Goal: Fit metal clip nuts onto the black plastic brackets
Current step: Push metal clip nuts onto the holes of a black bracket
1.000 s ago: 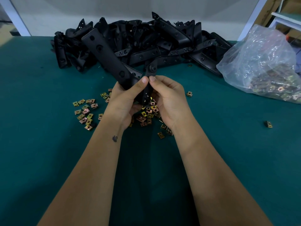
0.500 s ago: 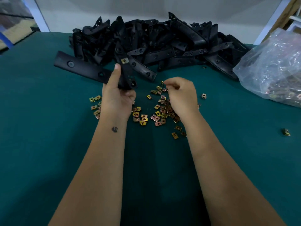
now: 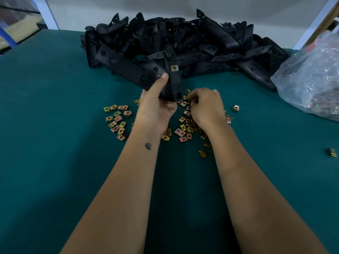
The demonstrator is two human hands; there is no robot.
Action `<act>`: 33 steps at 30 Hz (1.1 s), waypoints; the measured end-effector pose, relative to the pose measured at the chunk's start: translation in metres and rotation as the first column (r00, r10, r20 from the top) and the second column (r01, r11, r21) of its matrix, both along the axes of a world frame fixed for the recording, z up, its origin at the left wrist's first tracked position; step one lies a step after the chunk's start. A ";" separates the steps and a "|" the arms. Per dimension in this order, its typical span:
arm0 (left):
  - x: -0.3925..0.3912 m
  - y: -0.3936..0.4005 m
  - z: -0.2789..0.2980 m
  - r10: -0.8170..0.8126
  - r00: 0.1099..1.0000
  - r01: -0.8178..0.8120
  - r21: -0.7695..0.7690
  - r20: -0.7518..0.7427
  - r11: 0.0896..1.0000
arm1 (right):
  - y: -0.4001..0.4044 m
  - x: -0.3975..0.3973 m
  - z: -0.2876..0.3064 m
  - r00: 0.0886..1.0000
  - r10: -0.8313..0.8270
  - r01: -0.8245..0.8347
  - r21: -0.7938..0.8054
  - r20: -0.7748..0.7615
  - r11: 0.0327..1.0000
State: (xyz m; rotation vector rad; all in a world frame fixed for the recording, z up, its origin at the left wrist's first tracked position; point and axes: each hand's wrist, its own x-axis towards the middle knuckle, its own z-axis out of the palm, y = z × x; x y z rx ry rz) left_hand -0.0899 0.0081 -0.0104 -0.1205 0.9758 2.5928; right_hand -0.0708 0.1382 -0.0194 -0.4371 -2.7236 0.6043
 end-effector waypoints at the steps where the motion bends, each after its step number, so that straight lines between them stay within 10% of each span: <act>1: 0.000 0.001 0.000 -0.006 1.000 0.006 -0.004 -0.002 1.000 | 0.000 0.000 0.001 1.000 0.003 -0.004 0.024 0.015 1.000; 10: 0.002 0.001 0.001 -0.009 1.000 0.009 -0.019 0.030 1.000 | -0.003 0.008 0.003 0.997 0.014 -0.026 0.169 0.077 0.985; 17: 0.007 0.001 0.005 -0.095 0.994 0.096 -0.023 0.045 0.995 | -0.017 0.025 -0.003 0.968 -0.008 -0.047 -0.211 -0.250 0.976; 24: 0.012 -0.003 0.006 -0.136 0.990 0.136 -0.001 0.042 0.991 | -0.014 0.034 0.006 0.896 -0.186 -0.169 -0.698 -0.402 0.696; 33: 0.012 -0.002 0.004 -0.125 0.991 0.126 -0.028 0.054 0.992 | -0.014 0.036 0.010 0.891 -0.219 -0.306 -0.881 -0.399 0.361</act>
